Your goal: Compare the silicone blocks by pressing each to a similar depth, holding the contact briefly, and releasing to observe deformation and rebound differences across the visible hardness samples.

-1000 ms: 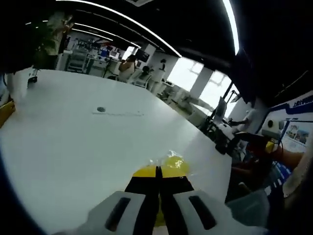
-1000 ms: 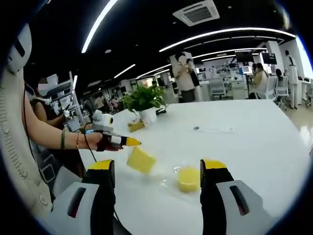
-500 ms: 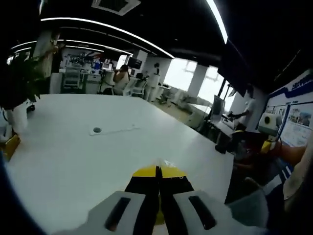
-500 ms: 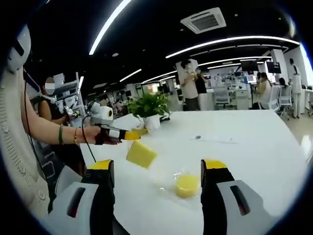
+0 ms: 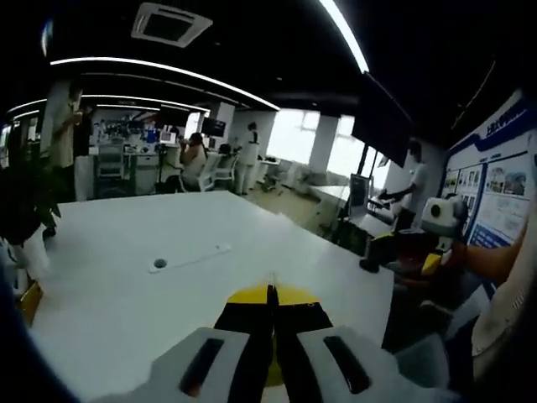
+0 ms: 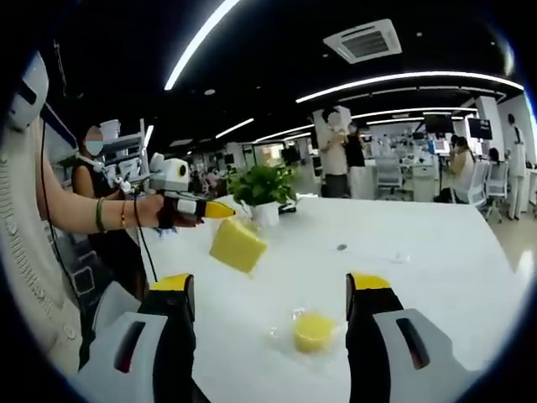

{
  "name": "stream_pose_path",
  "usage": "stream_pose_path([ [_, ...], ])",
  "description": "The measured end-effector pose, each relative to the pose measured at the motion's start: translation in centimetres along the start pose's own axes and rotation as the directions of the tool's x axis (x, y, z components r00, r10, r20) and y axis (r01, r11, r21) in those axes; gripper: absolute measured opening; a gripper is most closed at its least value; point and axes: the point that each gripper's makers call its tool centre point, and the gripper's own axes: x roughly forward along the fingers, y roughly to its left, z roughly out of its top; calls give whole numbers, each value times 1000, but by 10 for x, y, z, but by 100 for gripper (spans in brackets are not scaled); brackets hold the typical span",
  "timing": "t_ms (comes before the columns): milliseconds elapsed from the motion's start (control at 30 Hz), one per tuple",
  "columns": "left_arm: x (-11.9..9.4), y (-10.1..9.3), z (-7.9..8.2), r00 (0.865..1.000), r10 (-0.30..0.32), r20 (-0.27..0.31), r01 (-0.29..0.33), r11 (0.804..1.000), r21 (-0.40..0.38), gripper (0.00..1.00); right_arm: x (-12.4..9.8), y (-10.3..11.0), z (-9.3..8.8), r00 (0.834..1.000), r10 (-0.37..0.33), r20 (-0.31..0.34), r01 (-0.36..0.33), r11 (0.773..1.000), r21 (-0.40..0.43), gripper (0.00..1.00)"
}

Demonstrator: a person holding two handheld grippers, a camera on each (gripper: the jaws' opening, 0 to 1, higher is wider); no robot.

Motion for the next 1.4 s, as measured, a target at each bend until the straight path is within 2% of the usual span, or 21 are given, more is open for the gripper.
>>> stream_pose_path([
  [267,-5,-9,22,1000,-29,-2,29,998,62,0,12,1,24,998,64,-22,-65,996,-61,70],
  [433,-6,-19,39,998,-56,5,55,993,102,0,23,6,40,990,126,-68,-134,983,-125,71],
  [667,-2,-27,56,996,-85,17,82,987,136,0,37,5,48,978,169,-122,-189,967,-172,72],
  [900,2,-31,59,994,-110,5,107,981,161,0,55,-2,56,967,200,-160,-231,949,-212,73],
  [1167,6,-34,58,991,-134,-7,133,978,159,0,82,-3,55,936,252,-247,-315,912,-263,73],
  [1333,8,-37,56,989,-147,-22,149,975,165,0,97,-4,55,925,279,-256,-342,905,-251,74],
  [1400,9,-38,55,987,-157,-28,160,973,169,0,103,-3,52,915,293,-278,-364,897,-252,74],
])
